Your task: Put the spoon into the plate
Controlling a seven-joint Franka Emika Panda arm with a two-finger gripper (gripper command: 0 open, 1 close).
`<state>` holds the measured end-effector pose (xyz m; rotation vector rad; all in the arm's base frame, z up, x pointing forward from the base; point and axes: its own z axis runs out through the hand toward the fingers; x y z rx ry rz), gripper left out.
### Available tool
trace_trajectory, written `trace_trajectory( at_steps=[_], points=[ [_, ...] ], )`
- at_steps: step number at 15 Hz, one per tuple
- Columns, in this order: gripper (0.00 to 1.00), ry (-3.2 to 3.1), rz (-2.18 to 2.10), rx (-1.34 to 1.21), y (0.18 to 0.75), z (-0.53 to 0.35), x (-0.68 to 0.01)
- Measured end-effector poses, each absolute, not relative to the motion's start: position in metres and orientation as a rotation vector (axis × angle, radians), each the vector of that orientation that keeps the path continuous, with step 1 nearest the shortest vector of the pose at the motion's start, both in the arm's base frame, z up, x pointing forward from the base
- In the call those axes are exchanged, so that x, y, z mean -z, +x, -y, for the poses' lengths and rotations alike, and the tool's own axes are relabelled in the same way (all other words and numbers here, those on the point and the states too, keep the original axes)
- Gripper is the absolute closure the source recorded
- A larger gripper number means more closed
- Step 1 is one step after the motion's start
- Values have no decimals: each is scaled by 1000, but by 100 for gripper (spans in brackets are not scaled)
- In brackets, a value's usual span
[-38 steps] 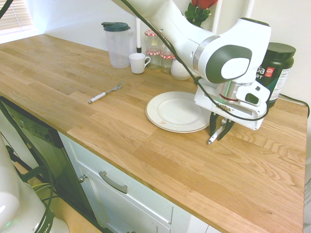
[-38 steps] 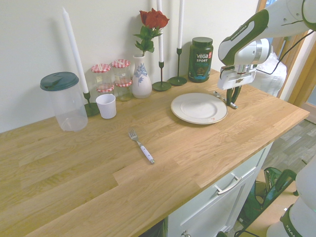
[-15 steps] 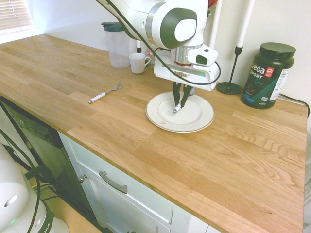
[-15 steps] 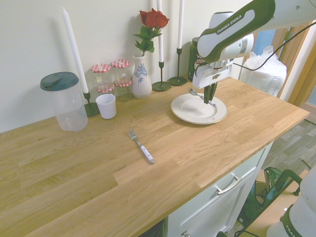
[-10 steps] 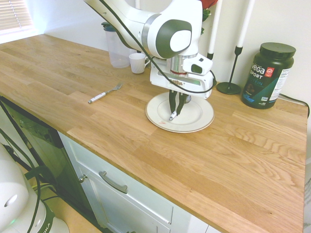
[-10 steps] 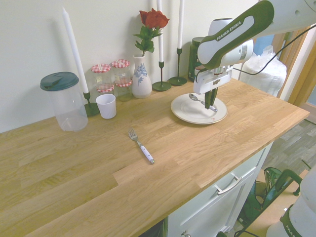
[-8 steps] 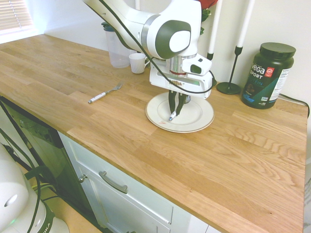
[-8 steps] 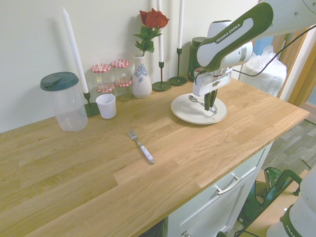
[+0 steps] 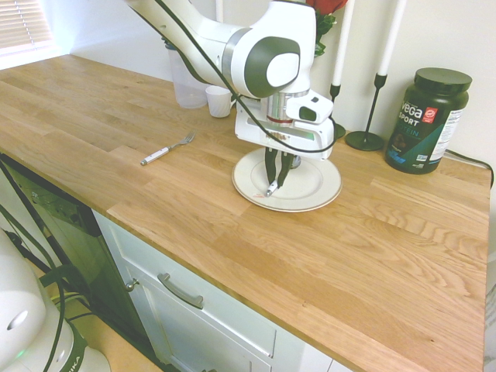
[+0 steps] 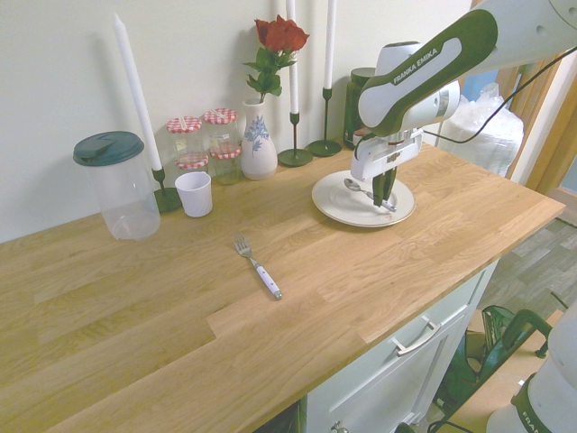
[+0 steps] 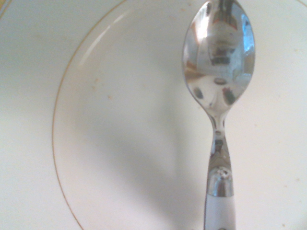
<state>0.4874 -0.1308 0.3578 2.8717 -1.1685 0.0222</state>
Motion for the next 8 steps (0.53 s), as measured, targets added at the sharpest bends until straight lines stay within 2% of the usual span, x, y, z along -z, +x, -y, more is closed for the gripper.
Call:
trace_trajectory(
  at_steps=[5, 8],
  points=[
    [0, 2875, 1158, -28, 489, 128, -359],
    [0, 2884, 1145, -67, 496, 119, -389]
  ],
)
